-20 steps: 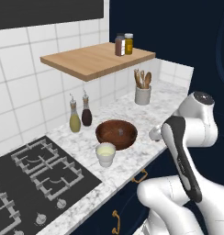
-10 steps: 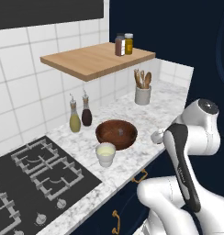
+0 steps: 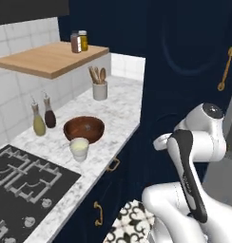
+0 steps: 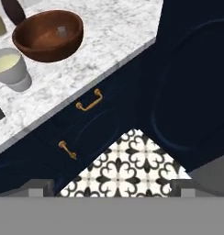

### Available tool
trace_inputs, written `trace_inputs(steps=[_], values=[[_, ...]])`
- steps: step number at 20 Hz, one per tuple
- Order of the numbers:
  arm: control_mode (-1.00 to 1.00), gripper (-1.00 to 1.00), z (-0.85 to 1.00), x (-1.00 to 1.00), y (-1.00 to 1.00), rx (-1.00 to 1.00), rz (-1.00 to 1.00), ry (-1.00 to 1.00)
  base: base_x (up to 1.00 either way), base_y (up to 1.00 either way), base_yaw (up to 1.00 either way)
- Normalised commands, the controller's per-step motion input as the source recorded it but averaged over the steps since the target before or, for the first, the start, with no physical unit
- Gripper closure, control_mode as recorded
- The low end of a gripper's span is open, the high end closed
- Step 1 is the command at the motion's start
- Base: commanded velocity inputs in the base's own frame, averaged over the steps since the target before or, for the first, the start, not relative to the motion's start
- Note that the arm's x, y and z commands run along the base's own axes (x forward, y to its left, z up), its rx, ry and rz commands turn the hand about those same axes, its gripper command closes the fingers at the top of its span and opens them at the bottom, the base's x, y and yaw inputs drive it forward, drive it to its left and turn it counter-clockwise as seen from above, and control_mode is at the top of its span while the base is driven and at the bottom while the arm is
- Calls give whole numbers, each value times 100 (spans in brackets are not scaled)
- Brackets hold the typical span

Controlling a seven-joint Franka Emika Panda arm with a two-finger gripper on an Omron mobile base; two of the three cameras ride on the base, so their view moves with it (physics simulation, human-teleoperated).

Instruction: Grab a lemon wedge from the fridge and one ice cube from the ice bowl, and put them in the glass of lemonade.

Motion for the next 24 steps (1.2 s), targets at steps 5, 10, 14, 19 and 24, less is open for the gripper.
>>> trace_inputs(steps=[5,10,14,19,24], values=[[100,-100,0,0,0,0,0,0,-46,9,-77],[100,-100,0,0,0,0,0,0,-32,0,-64],[100,-100,0,0,0,0,0,0,-1,-3,-24],[100,-100,0,0,0,0,0,0,5,-16,-30],[100,-100,0,0,0,0,0,0,5,-59,-51]])
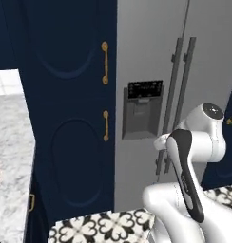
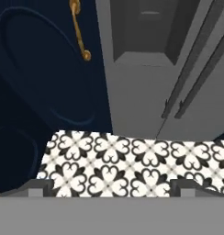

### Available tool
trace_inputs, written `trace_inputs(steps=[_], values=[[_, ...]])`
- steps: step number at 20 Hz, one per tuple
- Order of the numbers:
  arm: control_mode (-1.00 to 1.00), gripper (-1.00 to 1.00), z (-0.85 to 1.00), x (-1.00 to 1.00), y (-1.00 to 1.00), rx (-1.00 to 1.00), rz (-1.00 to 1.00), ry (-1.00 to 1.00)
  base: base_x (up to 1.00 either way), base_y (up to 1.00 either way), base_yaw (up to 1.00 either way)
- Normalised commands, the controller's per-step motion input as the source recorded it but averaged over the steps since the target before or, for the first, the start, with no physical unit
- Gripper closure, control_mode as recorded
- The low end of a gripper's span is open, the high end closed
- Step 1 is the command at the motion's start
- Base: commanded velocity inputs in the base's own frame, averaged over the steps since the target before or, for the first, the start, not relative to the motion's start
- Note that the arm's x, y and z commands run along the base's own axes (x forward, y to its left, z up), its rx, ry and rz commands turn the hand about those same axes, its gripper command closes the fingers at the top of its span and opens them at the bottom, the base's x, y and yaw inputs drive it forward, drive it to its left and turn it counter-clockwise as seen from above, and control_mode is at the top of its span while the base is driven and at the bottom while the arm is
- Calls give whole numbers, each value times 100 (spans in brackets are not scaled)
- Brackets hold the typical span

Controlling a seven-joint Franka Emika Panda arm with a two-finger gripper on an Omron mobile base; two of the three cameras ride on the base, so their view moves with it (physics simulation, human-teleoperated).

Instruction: Grab a lemon wedge from the fridge and one ice cube from the ice bowl, and put them in the glass of lemonade.

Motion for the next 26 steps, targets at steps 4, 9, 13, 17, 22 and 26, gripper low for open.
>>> trace_inputs(steps=[4,9,13,17,22,26], values=[[100,-100,0,0,0,0,0,0,32,-51,-23],[100,-100,0,0,0,0,0,0,50,-61,-1],[100,-100,0,0,0,0,0,0,28,-62,-2],[100,-100,0,0,0,0,0,0,3,-48,-18],[100,-100,0,0,0,0,0,0,-2,-18,6],[100,-100,0,0,0,0,0,0,8,-1,29]])
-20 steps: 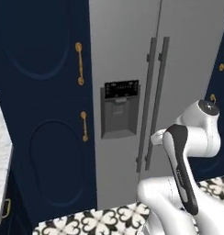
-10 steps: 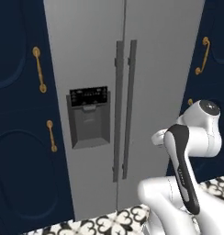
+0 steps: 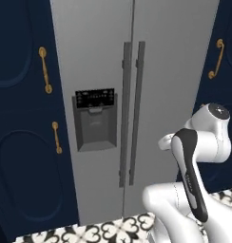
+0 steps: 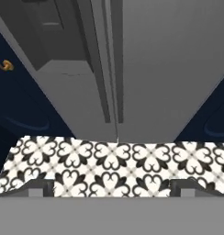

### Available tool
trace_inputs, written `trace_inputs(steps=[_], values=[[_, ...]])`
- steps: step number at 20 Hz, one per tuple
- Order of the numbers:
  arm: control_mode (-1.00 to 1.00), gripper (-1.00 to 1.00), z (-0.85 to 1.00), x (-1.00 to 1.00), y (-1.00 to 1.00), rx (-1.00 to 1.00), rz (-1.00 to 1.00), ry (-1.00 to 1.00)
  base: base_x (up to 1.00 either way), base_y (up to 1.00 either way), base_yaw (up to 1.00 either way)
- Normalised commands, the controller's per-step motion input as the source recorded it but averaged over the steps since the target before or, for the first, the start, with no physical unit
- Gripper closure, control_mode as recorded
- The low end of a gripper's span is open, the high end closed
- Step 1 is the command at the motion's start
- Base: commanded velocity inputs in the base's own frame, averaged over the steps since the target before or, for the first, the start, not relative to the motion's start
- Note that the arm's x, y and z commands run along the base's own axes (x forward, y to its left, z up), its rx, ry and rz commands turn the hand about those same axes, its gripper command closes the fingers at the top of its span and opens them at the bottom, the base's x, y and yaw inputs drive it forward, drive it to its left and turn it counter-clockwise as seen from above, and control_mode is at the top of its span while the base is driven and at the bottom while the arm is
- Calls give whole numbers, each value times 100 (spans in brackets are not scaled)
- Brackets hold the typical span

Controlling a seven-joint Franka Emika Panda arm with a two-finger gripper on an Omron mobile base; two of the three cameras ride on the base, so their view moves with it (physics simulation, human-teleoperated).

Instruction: Grab a lemon wedge from the fridge and one ice cube from the ice bowl, and put them in the glass of lemonade.

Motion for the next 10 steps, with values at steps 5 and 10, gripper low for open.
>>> trace_inputs(steps=[5,10], values=[[100,-100,0,0,0,0,0,0,31,-9,27],[100,-100,0,0,0,0,0,0,1,8,5]])
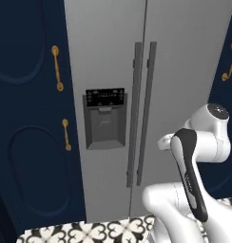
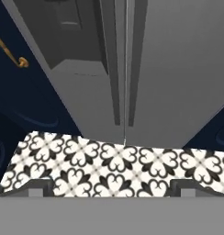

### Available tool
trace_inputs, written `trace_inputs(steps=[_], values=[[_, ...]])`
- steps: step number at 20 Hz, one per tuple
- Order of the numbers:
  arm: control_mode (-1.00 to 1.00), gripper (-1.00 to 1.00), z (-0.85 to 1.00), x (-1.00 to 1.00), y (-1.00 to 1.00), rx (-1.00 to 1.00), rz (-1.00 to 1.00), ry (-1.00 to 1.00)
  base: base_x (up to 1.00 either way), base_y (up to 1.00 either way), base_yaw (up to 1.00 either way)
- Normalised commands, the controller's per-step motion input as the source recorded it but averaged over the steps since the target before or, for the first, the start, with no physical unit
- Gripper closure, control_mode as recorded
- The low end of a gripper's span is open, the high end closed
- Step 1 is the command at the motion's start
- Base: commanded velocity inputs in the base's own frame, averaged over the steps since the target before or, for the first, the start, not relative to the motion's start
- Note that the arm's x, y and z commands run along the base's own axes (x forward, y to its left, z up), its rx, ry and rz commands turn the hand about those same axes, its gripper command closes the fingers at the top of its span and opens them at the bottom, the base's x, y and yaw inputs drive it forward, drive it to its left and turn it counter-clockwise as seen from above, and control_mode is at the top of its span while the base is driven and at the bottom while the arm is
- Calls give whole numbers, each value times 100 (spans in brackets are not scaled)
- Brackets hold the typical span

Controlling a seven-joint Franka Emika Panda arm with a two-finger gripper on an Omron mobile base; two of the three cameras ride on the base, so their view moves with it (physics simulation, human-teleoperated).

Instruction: Grab a lemon wedge from the fridge and one ice cube from the ice bowl, and put them in the glass of lemonade.

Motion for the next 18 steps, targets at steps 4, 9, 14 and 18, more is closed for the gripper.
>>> trace_inputs(steps=[4,9,14,18], values=[[100,-100,0,0,0,0,0,0,-23,36,-7],[100,-100,0,0,0,0,0,0,-26,14,-22],[100,-100,0,0,0,0,0,0,-11,0,-20],[100,-100,0,0,0,0,0,0,0,0,0]])
